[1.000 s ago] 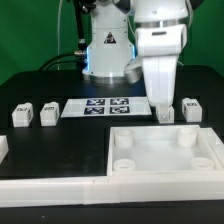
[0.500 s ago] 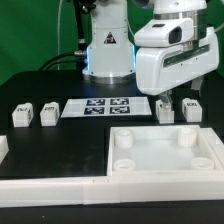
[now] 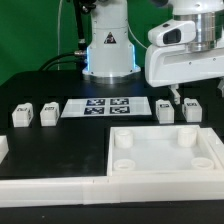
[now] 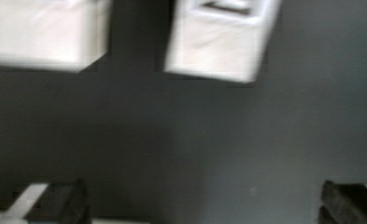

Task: Assemble one leg

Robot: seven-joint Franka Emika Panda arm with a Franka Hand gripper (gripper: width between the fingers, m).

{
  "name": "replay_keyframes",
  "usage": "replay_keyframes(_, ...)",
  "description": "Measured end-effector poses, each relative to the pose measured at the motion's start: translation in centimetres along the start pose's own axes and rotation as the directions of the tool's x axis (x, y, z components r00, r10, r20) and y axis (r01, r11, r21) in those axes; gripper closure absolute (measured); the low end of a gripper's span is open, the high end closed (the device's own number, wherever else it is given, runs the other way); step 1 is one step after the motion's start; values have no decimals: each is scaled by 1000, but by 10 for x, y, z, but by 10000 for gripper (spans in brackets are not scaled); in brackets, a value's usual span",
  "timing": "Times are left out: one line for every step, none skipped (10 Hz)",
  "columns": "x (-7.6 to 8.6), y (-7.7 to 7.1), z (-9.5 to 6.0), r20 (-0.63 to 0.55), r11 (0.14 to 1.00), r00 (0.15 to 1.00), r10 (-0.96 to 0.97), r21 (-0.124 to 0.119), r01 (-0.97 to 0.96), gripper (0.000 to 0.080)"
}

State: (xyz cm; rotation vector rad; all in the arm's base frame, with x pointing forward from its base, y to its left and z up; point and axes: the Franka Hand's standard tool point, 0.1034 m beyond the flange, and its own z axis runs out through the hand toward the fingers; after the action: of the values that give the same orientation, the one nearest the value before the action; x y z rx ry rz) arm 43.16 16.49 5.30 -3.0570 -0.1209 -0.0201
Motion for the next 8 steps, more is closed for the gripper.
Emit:
replay_keyframes(2,3,-1,-2,1000,1000,-31,0,31,151)
replay_keyframes(2,3,-1,-2,1000,1000,-30,0,30,151)
replay_keyframes(0,3,0,14,1000,999,-31,-3,31,151)
replay_keyframes(-4,4,1,45,1000,999,-25,-7,25,151)
replay_keyframes(-10,3,1,173,1000,985,13,-19,-10,151)
replay_keyframes(-9,0,2,240,999,970,42,-20,-38,151)
replay_keyframes(-13,-1,5,325,998,944,56,-26,-50,151)
replay_keyframes(-19,-1,5,463,998,884,64,-41,-50,151)
